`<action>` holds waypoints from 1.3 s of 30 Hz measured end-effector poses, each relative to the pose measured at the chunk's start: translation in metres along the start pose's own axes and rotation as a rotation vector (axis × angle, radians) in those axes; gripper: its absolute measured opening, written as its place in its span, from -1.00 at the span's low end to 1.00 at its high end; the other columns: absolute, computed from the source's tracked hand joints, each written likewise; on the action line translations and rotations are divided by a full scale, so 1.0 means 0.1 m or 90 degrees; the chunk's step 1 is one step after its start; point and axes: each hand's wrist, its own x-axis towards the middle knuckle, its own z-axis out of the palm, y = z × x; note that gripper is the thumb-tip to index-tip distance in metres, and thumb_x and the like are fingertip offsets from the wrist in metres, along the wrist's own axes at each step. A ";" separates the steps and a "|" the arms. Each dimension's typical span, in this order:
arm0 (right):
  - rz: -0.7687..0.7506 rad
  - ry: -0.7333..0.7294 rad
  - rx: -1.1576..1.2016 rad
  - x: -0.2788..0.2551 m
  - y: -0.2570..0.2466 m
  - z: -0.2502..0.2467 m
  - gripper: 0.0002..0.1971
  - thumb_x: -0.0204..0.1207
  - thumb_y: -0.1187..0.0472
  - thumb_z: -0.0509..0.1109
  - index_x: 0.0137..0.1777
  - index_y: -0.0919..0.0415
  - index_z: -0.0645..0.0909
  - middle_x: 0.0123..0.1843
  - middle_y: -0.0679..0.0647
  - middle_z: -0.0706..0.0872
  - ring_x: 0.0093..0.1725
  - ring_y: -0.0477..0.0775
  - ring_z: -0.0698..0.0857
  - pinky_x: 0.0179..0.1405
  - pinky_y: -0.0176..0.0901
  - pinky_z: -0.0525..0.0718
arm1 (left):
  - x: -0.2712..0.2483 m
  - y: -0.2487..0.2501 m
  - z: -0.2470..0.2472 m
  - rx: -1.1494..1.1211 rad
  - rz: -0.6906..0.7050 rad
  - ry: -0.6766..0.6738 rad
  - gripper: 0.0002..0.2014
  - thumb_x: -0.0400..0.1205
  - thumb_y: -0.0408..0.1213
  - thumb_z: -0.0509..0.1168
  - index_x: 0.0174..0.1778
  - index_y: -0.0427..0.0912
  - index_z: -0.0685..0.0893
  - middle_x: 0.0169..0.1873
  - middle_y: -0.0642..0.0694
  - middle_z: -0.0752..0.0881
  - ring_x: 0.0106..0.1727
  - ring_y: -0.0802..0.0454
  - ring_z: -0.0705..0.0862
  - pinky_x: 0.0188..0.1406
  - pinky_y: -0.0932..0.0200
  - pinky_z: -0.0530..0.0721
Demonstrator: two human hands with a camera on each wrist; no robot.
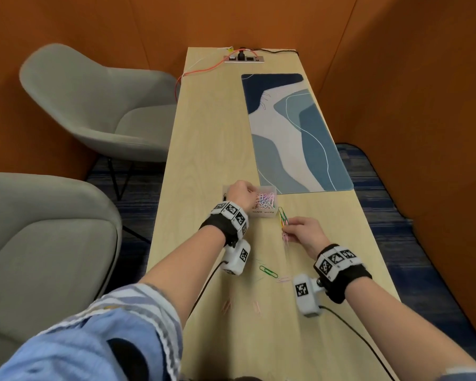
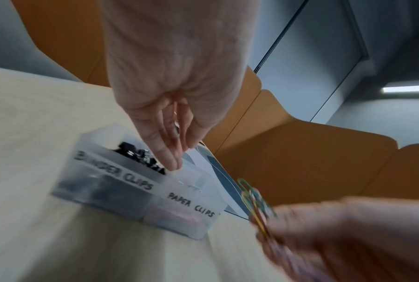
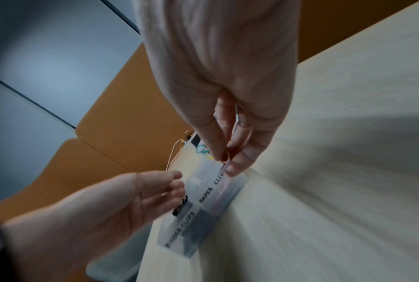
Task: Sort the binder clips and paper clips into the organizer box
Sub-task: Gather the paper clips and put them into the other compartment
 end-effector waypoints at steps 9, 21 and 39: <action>-0.044 0.042 -0.355 0.50 -0.68 0.35 -0.83 0.38 0.55 0.36 -0.12 0.42 0.75 -0.22 0.21 0.72 -0.13 0.22 0.76 0.04 0.04 0.77 | -0.66 -0.68 -0.35 -0.021 0.030 0.074 -0.82 0.65 -0.38 0.20 0.03 -0.14 0.71 -0.06 -0.08 0.76 -0.13 0.02 0.67 0.09 0.03 0.71; -0.266 0.079 -0.473 0.12 -0.56 0.45 -0.64 0.48 0.46 0.16 0.09 0.23 0.74 0.17 0.19 0.77 0.22 0.21 0.68 0.27 -0.05 0.59 | -1.16 -1.22 -0.31 0.211 0.114 -0.063 -0.75 0.62 -0.11 0.29 0.19 -0.07 0.64 0.10 -0.03 0.65 0.13 0.04 0.63 0.20 0.08 0.63; -0.426 -0.141 -0.965 -0.69 0.75 0.41 -0.68 0.52 0.41 0.25 0.27 0.32 0.54 0.27 0.23 0.60 0.26 0.24 0.55 0.04 0.03 0.64 | -1.23 -1.21 -0.09 0.439 0.243 -0.125 -0.61 0.63 -0.51 0.03 0.29 -0.14 0.59 0.17 -0.11 0.61 0.22 -0.11 0.53 0.09 0.04 0.53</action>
